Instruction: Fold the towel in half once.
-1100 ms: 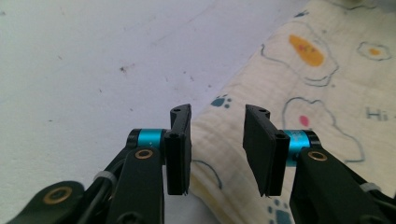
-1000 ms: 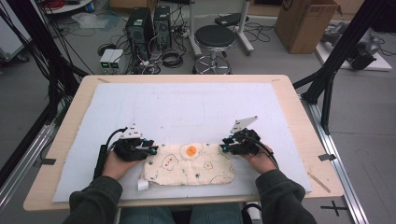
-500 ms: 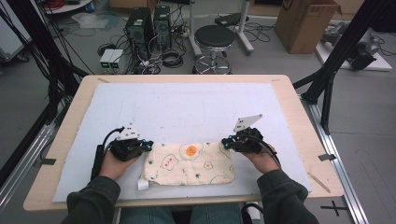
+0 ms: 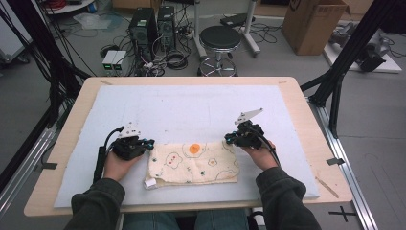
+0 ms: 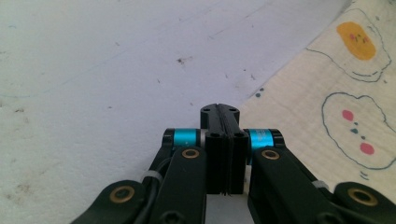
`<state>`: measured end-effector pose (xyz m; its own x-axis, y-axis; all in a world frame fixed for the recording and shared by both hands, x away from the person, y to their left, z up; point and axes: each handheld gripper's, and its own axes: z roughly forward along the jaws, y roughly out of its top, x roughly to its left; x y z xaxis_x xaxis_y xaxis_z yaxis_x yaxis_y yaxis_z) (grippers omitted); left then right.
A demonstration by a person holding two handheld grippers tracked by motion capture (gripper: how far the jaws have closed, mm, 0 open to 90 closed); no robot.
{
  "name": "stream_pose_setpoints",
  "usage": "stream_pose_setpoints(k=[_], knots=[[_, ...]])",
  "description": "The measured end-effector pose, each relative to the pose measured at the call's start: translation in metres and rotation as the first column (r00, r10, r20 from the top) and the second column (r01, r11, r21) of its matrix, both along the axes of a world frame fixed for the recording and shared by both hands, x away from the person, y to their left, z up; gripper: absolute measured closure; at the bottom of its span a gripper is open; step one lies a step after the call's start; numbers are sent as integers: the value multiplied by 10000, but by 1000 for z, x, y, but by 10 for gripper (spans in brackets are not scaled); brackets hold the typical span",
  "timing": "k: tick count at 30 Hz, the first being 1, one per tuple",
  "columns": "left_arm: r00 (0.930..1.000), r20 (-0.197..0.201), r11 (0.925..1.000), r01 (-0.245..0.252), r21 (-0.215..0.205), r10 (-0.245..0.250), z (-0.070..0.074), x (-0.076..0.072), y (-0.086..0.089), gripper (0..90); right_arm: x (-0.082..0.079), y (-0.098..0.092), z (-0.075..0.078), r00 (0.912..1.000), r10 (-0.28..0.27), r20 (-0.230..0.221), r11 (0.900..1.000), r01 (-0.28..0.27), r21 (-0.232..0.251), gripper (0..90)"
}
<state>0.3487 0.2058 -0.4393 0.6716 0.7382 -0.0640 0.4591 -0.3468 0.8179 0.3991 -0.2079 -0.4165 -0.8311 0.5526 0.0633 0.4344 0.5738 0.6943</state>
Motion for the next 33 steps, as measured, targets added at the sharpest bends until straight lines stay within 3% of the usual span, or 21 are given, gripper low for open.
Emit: stream_pose_setpoints(k=[4, 8, 11, 13, 15, 21, 28, 33], knots=[[9999, 138, 9993, 80, -360, -75, 6, -4, 1, 722, 0, -1, 0, 9999, -110, -9, 9999, 110, 11, 673], [9962, 274, 9945, 838, -628, -822, 13, -15, -4, 708, -10, -4, 10, 9993, -15, 385, 9995, 3, 303, 665], [9876, 108, 9870, 1568, -364, -1565, 14, -23, -10, 717, -22, -1, 14, 9979, 454, 472, 9972, -481, 577, 671], [9814, -76, 9813, 1914, -197, -1916, 12, -28, -14, 717, -28, 1, 11, 9973, 701, 227, 9939, -717, 835, 671], [9783, -190, 9784, 2064, 131, -2061, 8, -31, -16, 712, -33, 5, 6, 9953, 967, 84, 9923, -971, 774, 664], [9765, -508, 9741, 2130, 761, -2096, -1, -36, -16, 709, -38, 12, -12, 9932, 1153, -163, 9928, -1147, 348, 633], [9777, -297, 9753, 2094, 703, -2077, -4, -41, -13, 700, -38, 13, -19, 9932, 1120, -322, 9936, -1114, 196, 623], [9785, -172, 9749, 2061, 843, -2054, -4, -43, -13, 699, -41, 9, -22, 9939, 1068, -276, 9934, -1055, 446, 616]])
